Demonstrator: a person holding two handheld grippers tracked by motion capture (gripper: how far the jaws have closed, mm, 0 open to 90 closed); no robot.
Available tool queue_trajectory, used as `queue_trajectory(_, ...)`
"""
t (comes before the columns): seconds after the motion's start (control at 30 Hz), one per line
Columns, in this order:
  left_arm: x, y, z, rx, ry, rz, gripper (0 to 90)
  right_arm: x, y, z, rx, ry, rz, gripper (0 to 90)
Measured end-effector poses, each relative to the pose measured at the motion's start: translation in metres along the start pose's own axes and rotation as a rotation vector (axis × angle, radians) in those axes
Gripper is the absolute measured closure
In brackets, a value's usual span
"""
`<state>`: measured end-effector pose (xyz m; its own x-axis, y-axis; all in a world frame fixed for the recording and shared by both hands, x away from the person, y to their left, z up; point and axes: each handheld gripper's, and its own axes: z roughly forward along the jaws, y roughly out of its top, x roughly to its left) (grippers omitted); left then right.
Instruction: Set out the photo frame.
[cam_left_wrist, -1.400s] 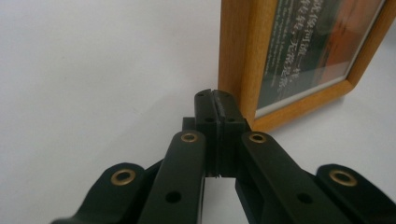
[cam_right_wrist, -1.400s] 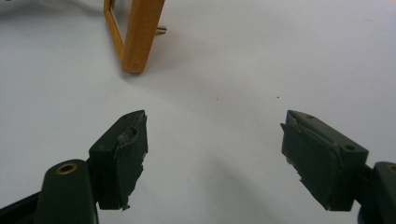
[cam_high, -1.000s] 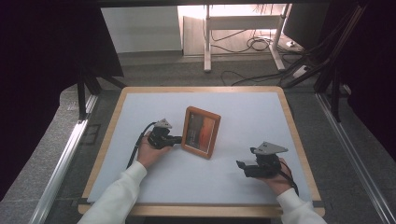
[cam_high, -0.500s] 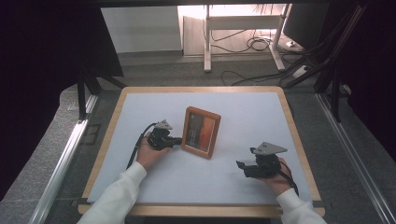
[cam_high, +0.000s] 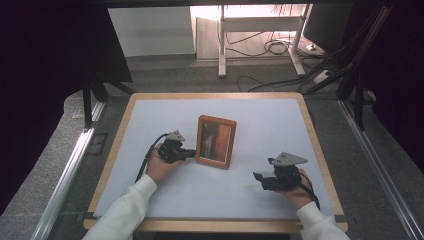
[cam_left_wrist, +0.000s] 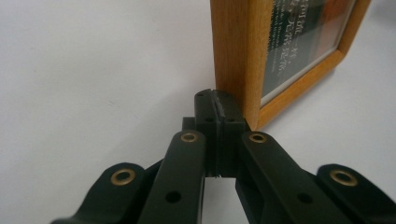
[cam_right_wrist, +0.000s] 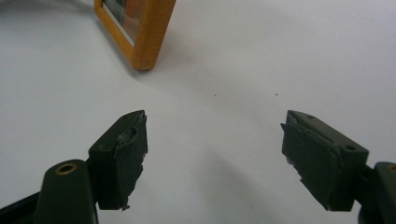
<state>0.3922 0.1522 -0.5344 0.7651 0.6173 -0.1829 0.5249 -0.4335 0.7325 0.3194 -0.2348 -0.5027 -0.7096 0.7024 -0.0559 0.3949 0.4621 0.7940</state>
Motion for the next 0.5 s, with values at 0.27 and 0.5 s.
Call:
queue_trajectory(0.27,-0.0040,-0.0001,-0.0003,0.004,-0.008,0.005,90.0,0.0001,0.0000,0.0000,0.001,0.000,-0.001,23.2)
queue_trajectory(0.5,-0.0084,-0.0003,-0.0006,0.014,-0.016,0.019,90.0,-0.0008,-0.0004,0.0004,0.002,-0.003,-0.001,23.1)
